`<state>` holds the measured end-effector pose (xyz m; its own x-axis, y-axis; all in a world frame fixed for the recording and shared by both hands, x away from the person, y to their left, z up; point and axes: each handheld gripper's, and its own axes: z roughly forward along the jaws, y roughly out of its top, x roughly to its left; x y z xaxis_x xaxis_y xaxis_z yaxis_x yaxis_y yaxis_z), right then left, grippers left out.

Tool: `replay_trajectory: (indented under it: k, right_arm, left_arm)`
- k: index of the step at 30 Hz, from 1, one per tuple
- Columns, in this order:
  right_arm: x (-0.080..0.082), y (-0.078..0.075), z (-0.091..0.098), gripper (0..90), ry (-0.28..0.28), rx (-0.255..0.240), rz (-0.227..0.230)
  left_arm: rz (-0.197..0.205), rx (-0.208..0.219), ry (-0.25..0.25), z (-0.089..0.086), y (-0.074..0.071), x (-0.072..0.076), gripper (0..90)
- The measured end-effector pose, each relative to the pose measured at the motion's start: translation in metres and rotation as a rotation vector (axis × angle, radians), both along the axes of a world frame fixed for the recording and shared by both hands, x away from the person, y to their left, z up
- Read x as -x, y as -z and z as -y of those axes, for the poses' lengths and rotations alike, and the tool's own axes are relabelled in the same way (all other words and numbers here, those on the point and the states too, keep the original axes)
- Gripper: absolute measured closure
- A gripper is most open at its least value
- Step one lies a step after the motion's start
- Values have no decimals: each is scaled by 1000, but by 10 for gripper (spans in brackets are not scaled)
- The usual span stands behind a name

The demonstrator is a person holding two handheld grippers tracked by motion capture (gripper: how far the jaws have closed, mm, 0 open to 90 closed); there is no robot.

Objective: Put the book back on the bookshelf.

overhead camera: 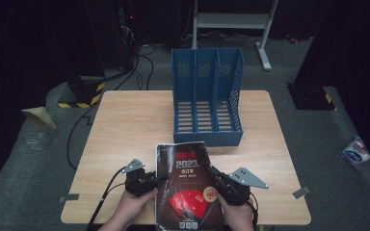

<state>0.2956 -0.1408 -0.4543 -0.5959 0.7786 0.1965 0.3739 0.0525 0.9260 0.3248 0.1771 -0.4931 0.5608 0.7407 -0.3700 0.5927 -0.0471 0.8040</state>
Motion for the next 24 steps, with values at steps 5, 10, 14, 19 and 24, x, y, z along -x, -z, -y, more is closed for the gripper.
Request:
replay_trajectory:
  k: [5,10,14,19,24]
  right_arm:
    - [-5,-1,10,861,41,4,2]
    - [-8,-9,28,860,90,-21,16]
    - [-11,-15,45,860,135,-43,33]
    - [-13,-24,65,860,193,-33,58]
    - [-13,-31,79,860,255,-32,91]
  left_arm:
    - [96,-69,28,29,-23,-5,811]
    - [159,-67,29,52,-41,-16,853]
    - [217,-72,44,74,-54,-27,864]
    - [278,-78,68,99,-64,-37,865]
    - [367,-89,83,124,-75,-45,866]
